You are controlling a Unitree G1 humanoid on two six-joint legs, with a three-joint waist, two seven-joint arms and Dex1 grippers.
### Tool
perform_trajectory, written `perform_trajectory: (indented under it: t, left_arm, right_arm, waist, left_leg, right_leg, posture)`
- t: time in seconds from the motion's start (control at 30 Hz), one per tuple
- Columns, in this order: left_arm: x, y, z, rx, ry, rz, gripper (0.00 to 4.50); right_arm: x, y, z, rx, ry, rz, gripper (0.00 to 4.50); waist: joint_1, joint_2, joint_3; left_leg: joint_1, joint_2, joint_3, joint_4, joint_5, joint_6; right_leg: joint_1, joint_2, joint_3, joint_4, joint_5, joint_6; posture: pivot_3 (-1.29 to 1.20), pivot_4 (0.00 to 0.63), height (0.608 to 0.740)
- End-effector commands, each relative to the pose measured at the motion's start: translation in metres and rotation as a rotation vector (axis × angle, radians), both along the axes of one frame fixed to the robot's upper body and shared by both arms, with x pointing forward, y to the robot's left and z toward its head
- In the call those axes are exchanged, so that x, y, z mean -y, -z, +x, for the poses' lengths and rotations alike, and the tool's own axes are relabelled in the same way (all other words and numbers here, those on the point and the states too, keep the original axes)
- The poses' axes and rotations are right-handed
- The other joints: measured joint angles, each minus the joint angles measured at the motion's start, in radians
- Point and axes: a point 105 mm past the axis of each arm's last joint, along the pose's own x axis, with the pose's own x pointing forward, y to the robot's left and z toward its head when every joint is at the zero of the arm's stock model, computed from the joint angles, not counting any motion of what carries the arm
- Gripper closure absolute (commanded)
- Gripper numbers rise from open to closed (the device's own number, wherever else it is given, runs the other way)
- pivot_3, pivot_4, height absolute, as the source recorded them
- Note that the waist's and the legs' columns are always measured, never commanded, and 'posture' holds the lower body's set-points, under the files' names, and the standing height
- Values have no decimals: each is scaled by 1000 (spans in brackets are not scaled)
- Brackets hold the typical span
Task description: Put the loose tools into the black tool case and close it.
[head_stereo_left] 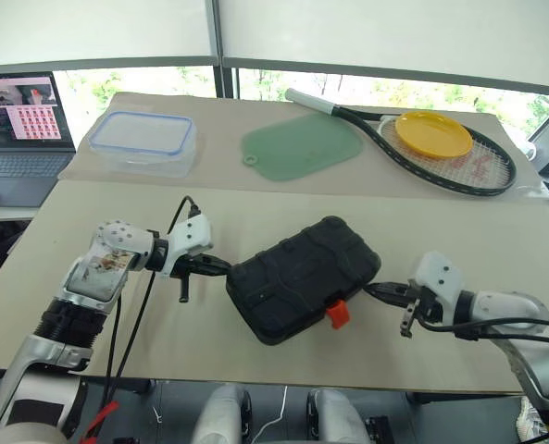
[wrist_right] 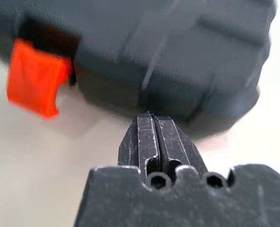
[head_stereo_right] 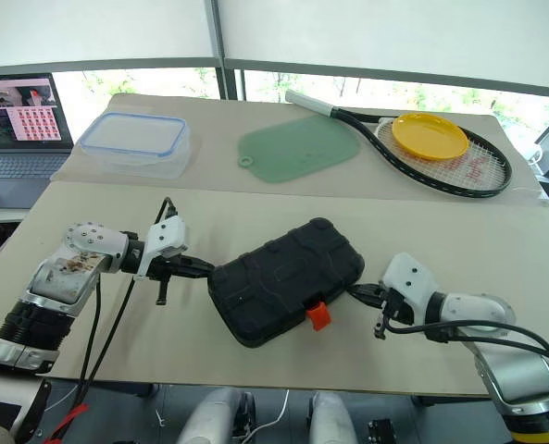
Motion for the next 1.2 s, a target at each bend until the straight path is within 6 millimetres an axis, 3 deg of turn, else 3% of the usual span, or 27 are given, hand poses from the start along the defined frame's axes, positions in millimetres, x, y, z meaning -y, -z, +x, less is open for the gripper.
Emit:
perform_trajectory:
  t: [0.03,0.13,0.4,0.53,0.83,0.97,1.2]
  left_arm:
    - [23,-53,-4,64,99,-125,4484]
    - [46,-38,-18,66,246,-39,4484]
    - [70,-5,-18,156,382,105,4484]
    - [73,6,-19,168,403,134,4484]
    - [72,5,-20,170,377,102,4484]
    - [71,6,-21,171,375,106,4484]
    - [75,11,-21,172,381,105,4484]
  right_arm:
    - [-12,-25,-19,0,-122,62,4500]
    - [-25,-19,-37,-64,-235,61,4500]
    - [-37,-6,-31,-70,-267,29,4500]
    - [-39,3,-21,-68,-248,7,4500]
    - [-45,17,-2,-29,-198,12,4500]
    - [-54,13,-6,-9,-215,65,4500]
    - [-65,-12,-24,-36,-244,228,4500]
  waist:
    - [3,0,0]
    - [-1,1,-1]
    - [-10,2,-1]
    - [-9,1,-1]
    - [-12,2,-1]
    - [-16,2,-1]
    - [-19,2,-1]
  left_leg:
    - [0,0,0,1,0,0]
    - [2,0,0,1,-1,1]
    - [3,-2,0,0,0,1]
    - [3,-1,0,0,0,1]
    - [4,-1,0,0,0,1]
    - [4,-1,0,0,0,1]
    - [4,0,0,0,0,0]
  right_leg:
    - [0,0,0,0,0,0]
    - [2,0,1,0,0,1]
    - [2,1,2,-1,0,0]
    - [3,1,2,-1,0,0]
    - [3,1,2,0,0,0]
    - [3,1,2,0,0,0]
    - [3,1,2,1,0,0]
  posture:
    - [0,150,738]
    - [0,150,738]
    - [0,150,738]
    - [0,150,738]
    - [0,150,738]
    - [0,150,738]
    - [0,150,738]
